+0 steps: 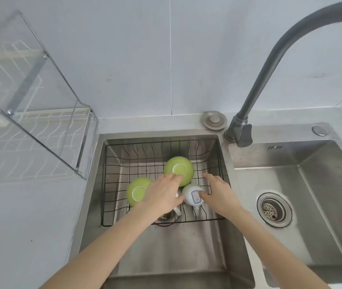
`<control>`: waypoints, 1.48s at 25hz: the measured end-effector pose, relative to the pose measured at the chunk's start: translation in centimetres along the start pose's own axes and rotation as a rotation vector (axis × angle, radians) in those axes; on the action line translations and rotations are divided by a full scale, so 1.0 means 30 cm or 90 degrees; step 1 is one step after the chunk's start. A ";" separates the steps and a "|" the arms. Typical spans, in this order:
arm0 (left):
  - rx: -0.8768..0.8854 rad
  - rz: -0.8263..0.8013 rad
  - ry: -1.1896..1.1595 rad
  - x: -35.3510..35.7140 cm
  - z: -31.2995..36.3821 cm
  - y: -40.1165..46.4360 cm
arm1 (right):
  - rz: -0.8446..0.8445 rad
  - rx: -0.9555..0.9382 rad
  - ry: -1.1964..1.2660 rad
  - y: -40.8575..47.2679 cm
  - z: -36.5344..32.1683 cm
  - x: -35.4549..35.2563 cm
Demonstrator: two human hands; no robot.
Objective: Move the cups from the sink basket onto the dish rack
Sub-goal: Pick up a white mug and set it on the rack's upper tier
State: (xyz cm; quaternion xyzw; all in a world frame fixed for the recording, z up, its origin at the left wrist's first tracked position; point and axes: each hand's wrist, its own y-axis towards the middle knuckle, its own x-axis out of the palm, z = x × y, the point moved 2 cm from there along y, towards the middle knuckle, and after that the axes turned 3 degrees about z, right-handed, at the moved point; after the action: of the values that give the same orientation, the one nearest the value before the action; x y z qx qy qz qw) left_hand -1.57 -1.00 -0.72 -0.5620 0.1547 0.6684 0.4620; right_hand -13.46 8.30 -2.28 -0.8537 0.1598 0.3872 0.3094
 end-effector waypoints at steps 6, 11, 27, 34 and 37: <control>0.002 -0.060 0.071 0.143 0.005 0.116 | -0.072 0.092 0.037 0.073 0.084 0.128; 0.033 -0.070 0.108 0.248 -0.012 0.192 | -0.100 0.122 0.092 0.109 0.138 0.216; 0.142 0.048 0.139 0.308 -0.005 0.222 | -0.005 0.080 0.054 0.109 0.151 0.248; 0.143 0.072 0.057 0.145 0.038 0.115 | 0.072 -0.010 0.023 -0.006 0.070 0.112; 0.166 0.073 -0.014 0.071 0.033 0.036 | 0.063 -0.091 0.022 -0.077 0.023 0.051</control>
State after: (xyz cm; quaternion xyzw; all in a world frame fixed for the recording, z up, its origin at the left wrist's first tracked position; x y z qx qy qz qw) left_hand -2.90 0.08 -2.65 -0.4798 0.2672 0.6743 0.4937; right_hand -11.68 10.46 -2.86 -0.8713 0.1787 0.3979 0.2251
